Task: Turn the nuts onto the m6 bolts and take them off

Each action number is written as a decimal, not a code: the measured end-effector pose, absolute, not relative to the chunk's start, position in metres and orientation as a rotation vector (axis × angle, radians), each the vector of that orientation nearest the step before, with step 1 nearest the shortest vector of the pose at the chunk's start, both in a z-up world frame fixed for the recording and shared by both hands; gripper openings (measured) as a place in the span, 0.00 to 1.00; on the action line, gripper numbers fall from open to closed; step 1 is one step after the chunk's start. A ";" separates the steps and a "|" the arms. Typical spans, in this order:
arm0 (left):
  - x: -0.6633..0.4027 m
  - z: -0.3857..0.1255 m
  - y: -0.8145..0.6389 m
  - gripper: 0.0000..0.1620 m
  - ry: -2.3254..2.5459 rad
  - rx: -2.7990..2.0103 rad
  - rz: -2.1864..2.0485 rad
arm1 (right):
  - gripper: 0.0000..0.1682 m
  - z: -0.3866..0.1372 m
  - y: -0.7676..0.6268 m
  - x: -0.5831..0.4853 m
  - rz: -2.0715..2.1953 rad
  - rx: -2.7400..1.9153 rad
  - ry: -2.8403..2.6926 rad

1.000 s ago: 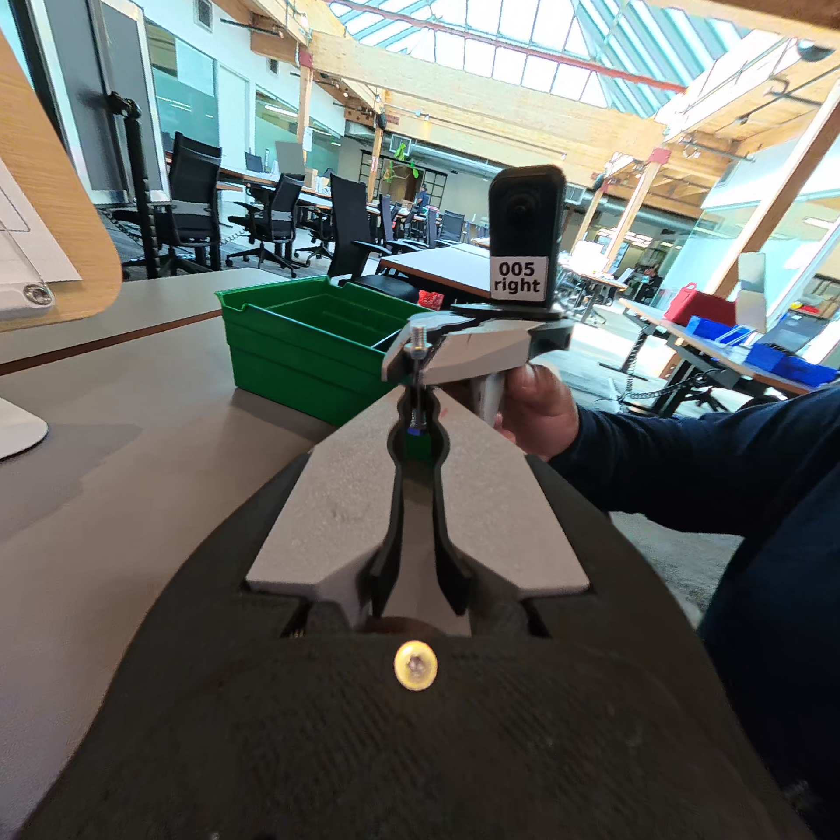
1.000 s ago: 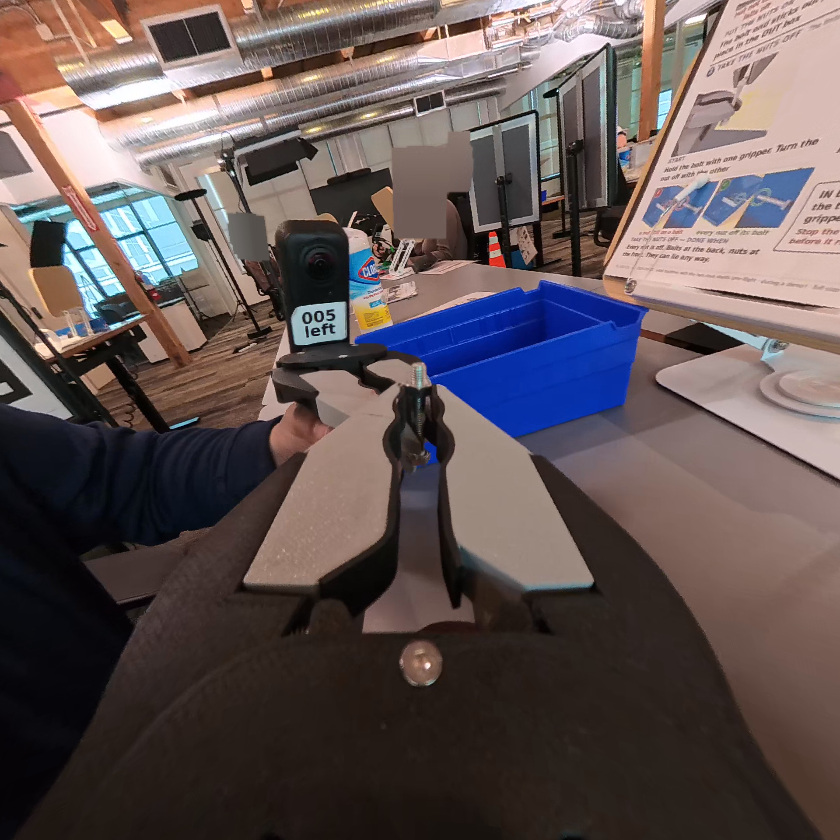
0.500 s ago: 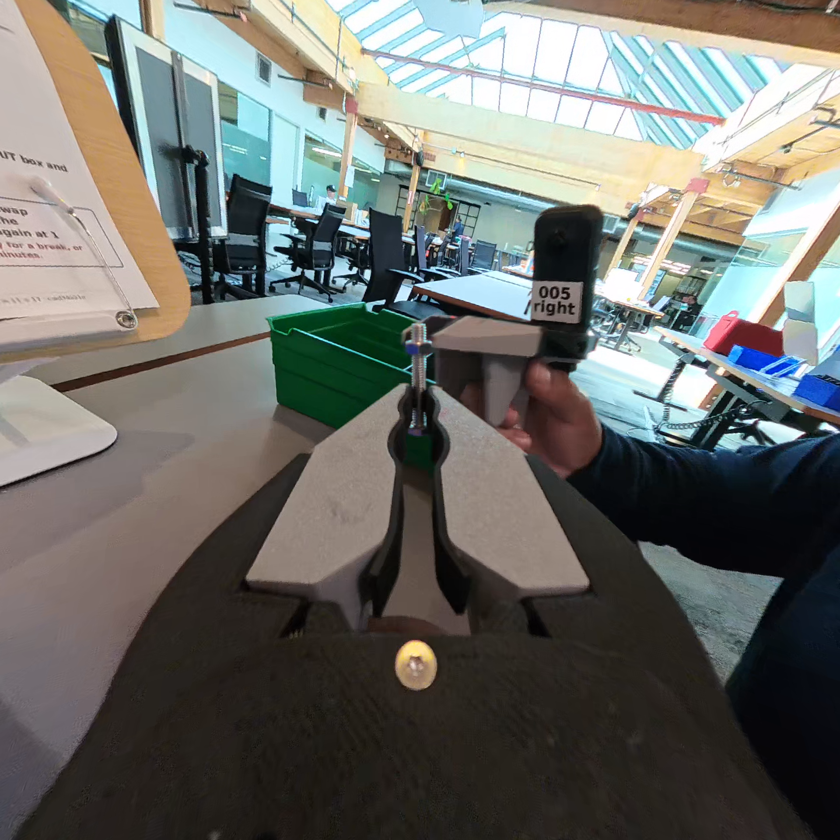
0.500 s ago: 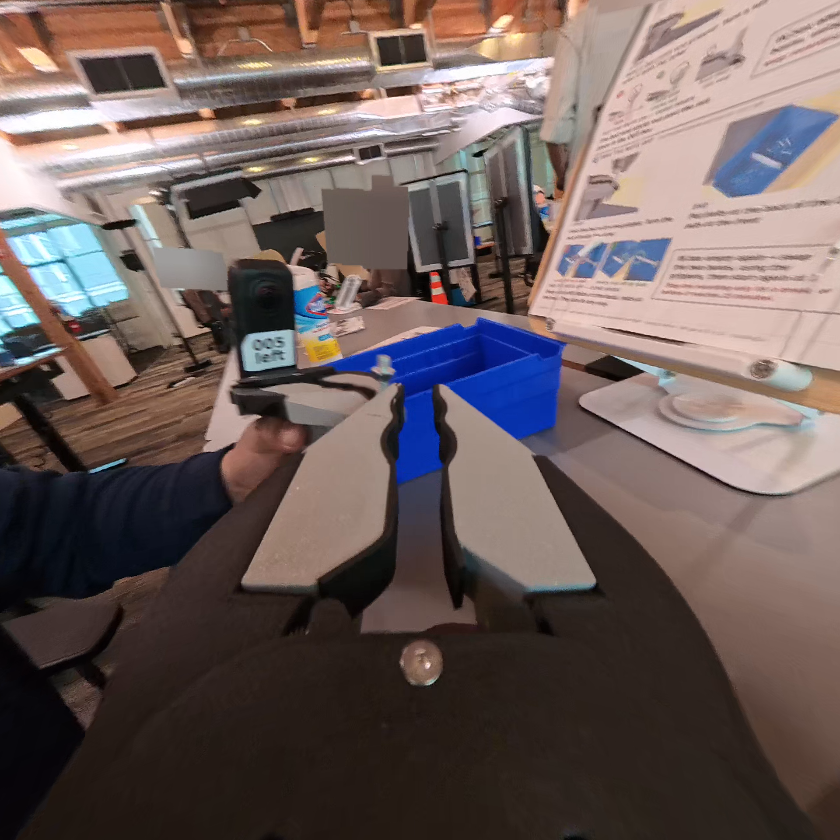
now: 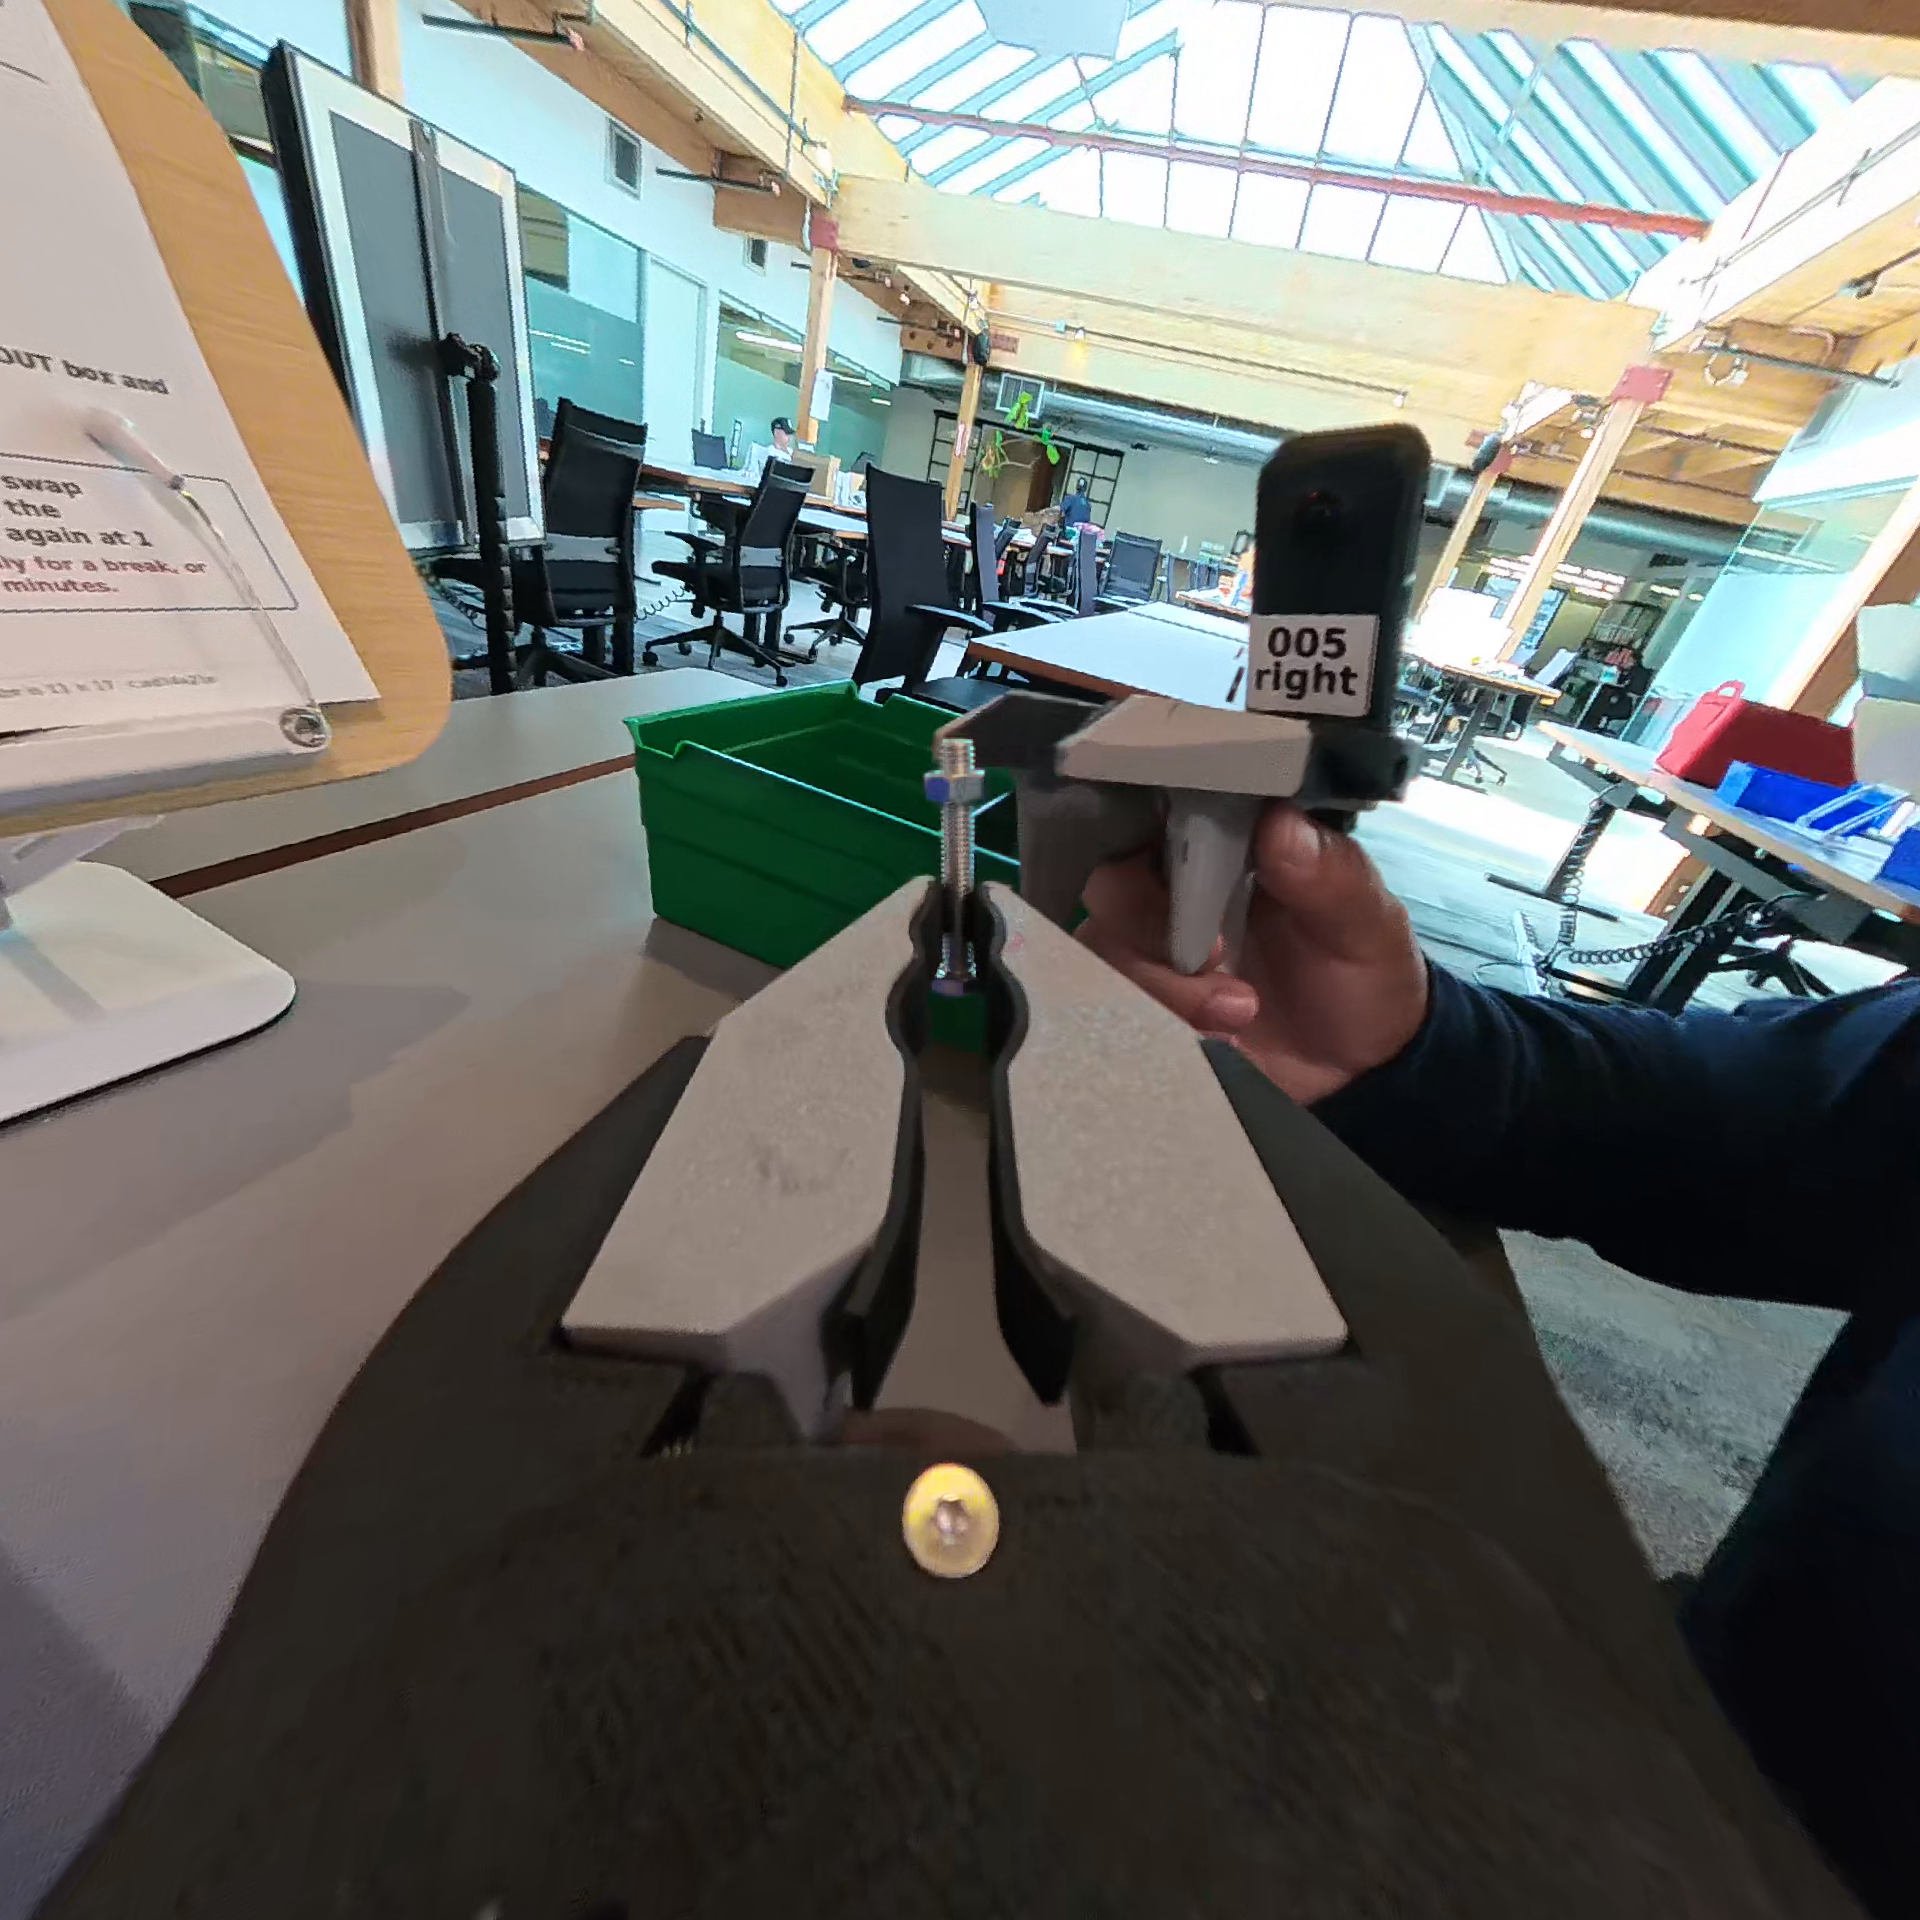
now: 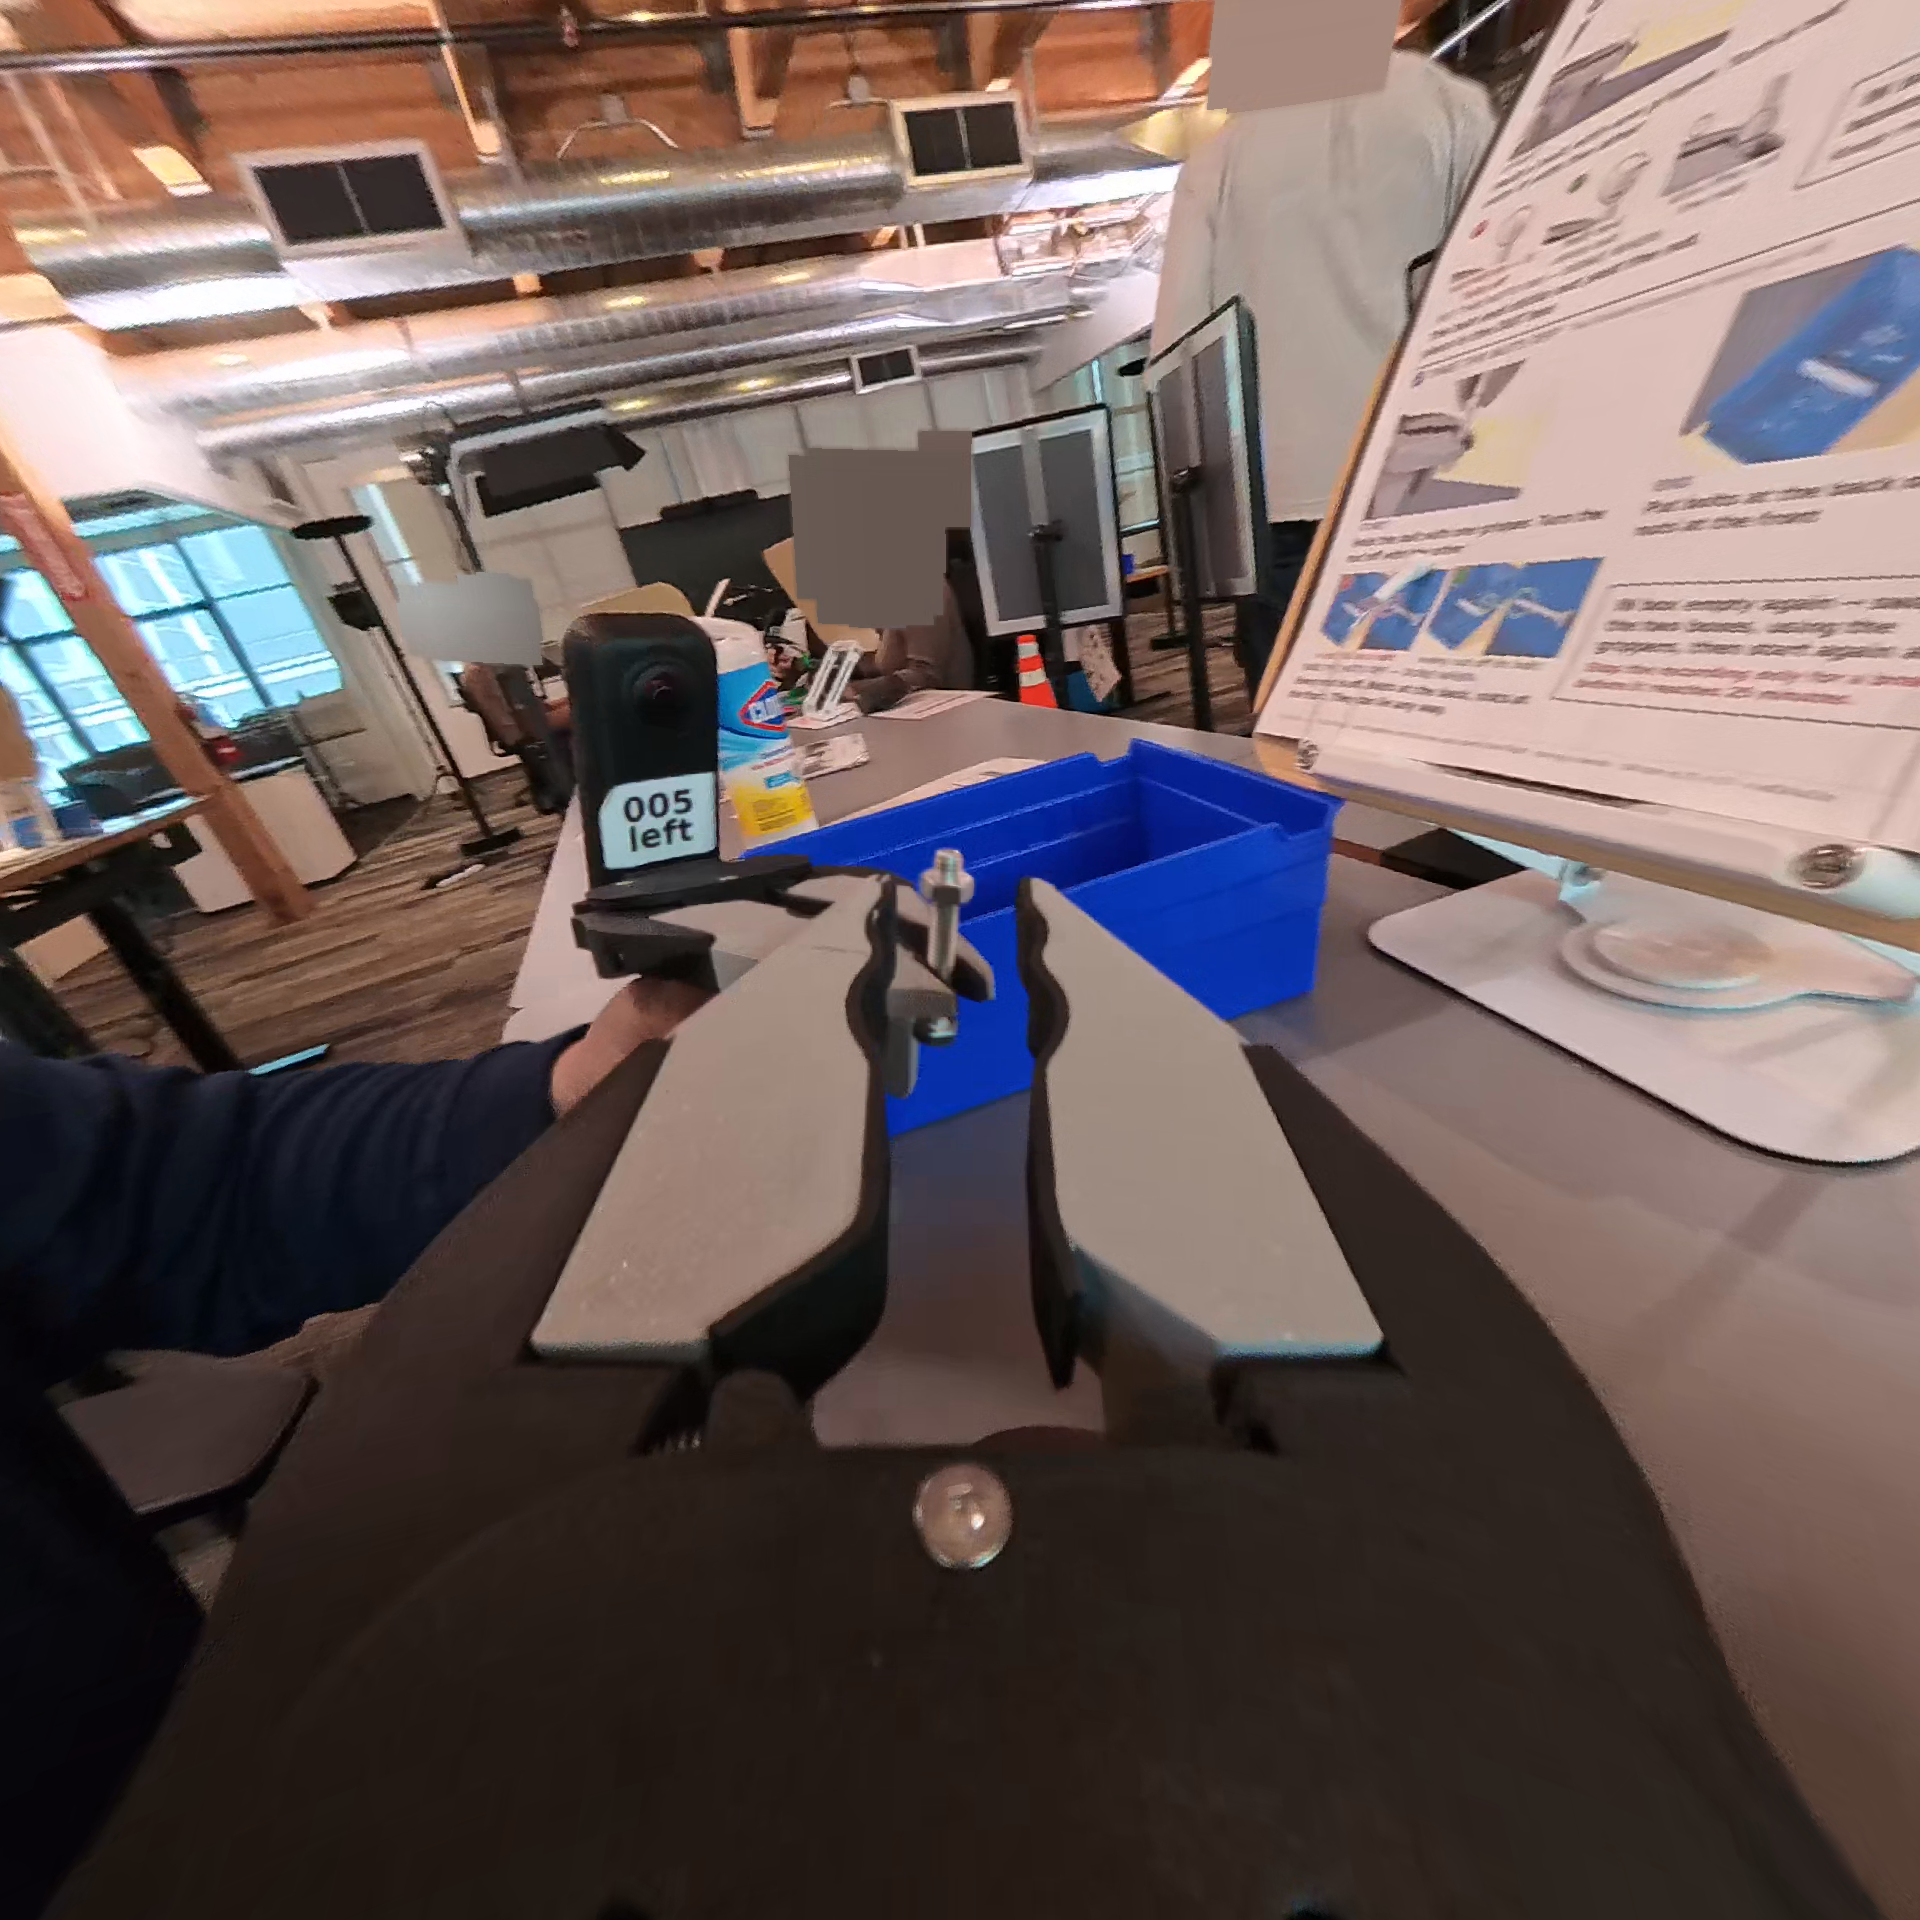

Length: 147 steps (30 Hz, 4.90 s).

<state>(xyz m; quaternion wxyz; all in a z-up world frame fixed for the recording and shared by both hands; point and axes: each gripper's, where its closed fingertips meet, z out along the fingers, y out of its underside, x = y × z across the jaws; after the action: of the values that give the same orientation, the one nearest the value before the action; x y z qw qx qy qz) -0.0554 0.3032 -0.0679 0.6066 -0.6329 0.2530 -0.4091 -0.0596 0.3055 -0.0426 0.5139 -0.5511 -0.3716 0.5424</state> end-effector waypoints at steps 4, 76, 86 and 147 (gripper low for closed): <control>-0.044 -0.071 0.295 0.01 0.649 -1.458 -0.935 | 0.13 -0.051 0.300 -0.068 1.255 -1.342 -0.948; -0.066 -0.089 0.325 0.01 0.511 -1.504 -0.786 | 0.27 -0.056 0.305 -0.067 1.352 -1.391 -0.879; -0.065 -0.088 0.324 0.01 0.519 -1.493 -0.758 | 0.24 -0.058 0.302 -0.069 1.327 -1.380 -0.903; -0.041 -0.111 0.313 0.02 0.678 -1.601 -0.750 | 0.04 -0.078 0.310 -0.075 1.257 -1.497 -0.928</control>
<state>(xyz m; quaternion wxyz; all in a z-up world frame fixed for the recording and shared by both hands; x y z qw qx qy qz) -0.0411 0.3128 -0.1113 0.5843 -0.6861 0.2908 -0.3214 -0.0746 0.3096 -0.0778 0.4696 -0.6108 -0.3787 0.5128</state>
